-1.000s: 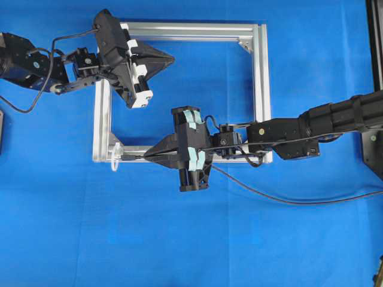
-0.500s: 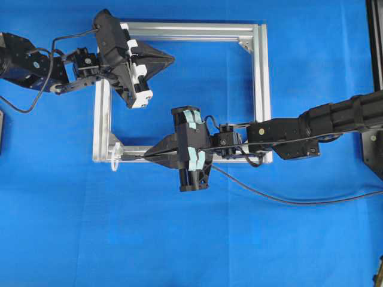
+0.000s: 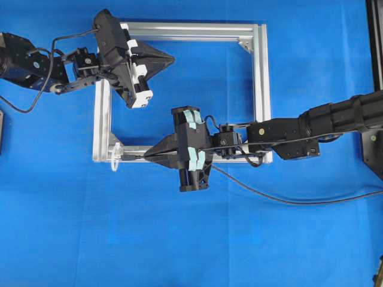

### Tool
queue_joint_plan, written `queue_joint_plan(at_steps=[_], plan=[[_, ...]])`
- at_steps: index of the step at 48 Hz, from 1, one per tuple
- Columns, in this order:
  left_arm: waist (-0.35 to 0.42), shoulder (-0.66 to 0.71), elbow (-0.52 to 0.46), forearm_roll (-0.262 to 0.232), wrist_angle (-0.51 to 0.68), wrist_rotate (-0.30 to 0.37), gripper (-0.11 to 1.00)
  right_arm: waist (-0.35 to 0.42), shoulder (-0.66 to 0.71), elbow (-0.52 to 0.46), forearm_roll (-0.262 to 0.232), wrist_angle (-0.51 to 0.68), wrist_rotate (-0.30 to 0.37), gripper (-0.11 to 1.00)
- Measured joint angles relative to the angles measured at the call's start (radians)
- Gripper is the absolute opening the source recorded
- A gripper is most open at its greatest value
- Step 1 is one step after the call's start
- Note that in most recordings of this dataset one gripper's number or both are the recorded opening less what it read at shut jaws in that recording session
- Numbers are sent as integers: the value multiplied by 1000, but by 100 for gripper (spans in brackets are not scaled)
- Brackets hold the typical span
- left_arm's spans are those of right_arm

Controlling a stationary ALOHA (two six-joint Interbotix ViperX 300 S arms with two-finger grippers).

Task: Insert the wire through the string loop located on the left side.
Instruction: 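Push the USB plug through the white zip-tie loop with the right gripper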

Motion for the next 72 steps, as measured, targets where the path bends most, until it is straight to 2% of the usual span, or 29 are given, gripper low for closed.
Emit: queue_joint_plan(at_steps=[14, 40, 72], plan=[[0, 0, 2, 0, 0, 0, 0, 0, 14, -28, -2, 0, 0, -10], [0, -3, 6, 0, 0, 0, 0, -6, 123, -209, 0, 75, 0, -10], [0, -5, 9, 2, 0, 0, 0, -11, 130, -225, -2, 83, 0, -10]])
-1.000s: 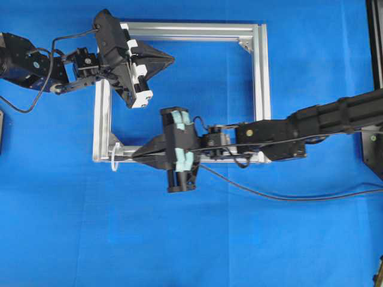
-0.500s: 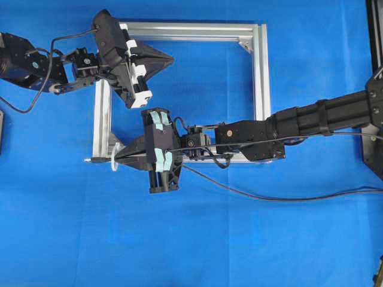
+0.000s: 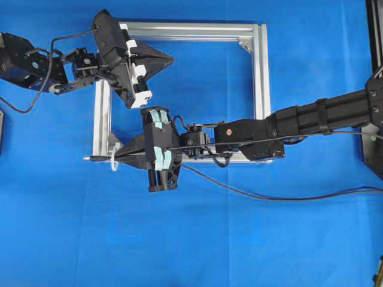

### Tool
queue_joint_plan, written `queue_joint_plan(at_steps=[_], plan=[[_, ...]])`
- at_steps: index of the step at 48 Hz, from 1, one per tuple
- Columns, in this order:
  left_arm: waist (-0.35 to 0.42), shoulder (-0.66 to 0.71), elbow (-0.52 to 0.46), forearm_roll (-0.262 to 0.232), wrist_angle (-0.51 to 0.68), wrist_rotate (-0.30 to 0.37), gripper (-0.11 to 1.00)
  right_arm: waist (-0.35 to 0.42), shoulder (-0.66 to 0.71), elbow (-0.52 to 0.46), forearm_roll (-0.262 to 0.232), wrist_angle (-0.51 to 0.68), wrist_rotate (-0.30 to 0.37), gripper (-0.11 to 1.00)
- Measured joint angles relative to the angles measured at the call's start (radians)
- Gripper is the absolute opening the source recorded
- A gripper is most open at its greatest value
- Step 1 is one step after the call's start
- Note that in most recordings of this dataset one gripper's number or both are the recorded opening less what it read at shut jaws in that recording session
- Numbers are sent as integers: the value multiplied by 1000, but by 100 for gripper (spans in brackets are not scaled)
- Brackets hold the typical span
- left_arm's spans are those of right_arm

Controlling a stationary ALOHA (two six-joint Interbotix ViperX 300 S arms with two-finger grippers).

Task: Insert the wire through the string loop located on the left side.
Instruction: 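Push the USB plug through the white zip-tie loop with the right gripper, then swing the left gripper out and around to the left of the loop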

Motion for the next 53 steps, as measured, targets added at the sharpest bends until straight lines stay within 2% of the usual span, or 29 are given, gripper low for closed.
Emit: queue_joint_plan(at_steps=[12, 40, 53], plan=[[2, -44, 69, 0, -5, 0, 0, 0, 0, -2, 2, 0, -2, -10], [25, -328, 403, 0, -17, 0, 0, -2, 0, 0, 0, 2, 0, -10], [40, -425, 460, 0, 34, -2, 0, -2, 0, 0, 2, 3, 0, -10]])
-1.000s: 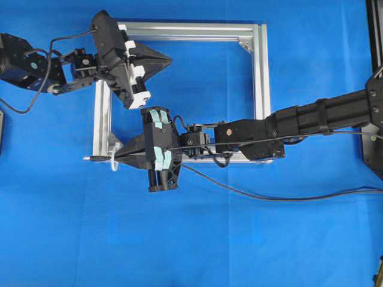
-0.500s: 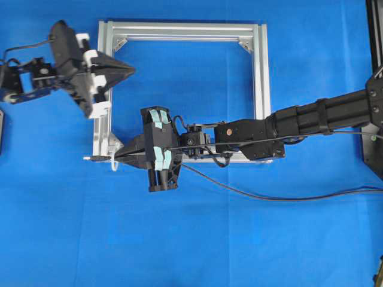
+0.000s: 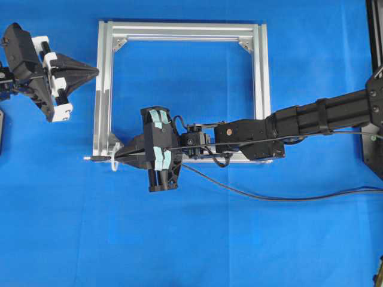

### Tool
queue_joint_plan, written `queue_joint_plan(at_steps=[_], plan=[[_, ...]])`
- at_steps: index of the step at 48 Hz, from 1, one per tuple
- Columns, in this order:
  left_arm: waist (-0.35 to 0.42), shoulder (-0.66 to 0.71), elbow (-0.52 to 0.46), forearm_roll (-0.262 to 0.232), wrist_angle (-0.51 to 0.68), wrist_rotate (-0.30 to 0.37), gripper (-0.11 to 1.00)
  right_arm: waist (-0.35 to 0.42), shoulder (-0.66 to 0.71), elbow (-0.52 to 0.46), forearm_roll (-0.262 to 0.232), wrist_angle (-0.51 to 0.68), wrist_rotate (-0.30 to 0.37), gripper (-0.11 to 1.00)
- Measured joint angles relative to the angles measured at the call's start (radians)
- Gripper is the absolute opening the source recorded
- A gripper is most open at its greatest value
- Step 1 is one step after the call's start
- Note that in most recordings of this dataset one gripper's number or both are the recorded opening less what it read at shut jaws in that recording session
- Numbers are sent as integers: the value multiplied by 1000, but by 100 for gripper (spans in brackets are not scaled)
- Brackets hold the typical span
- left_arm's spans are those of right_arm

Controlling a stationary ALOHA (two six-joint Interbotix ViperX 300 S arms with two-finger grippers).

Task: Insert the wire through the string loop located on the left side.
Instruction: 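Swing the left gripper out and around to the left of the loop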

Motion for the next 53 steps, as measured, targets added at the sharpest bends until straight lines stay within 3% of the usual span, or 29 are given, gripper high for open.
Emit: queue_joint_plan(at_steps=[12, 41, 53], plan=[[-46, -18, 5, 3, 28, -11, 0, 2, 0, 0, 0, 2, 0, -10], [-456, -183, 71, 3, 28, 3, 0, 0, 2, 0, 0, 2, 0, -10], [-474, -190, 75, 3, 37, 3, 0, 0, 0, -2, -2, 2, 0, -10]])
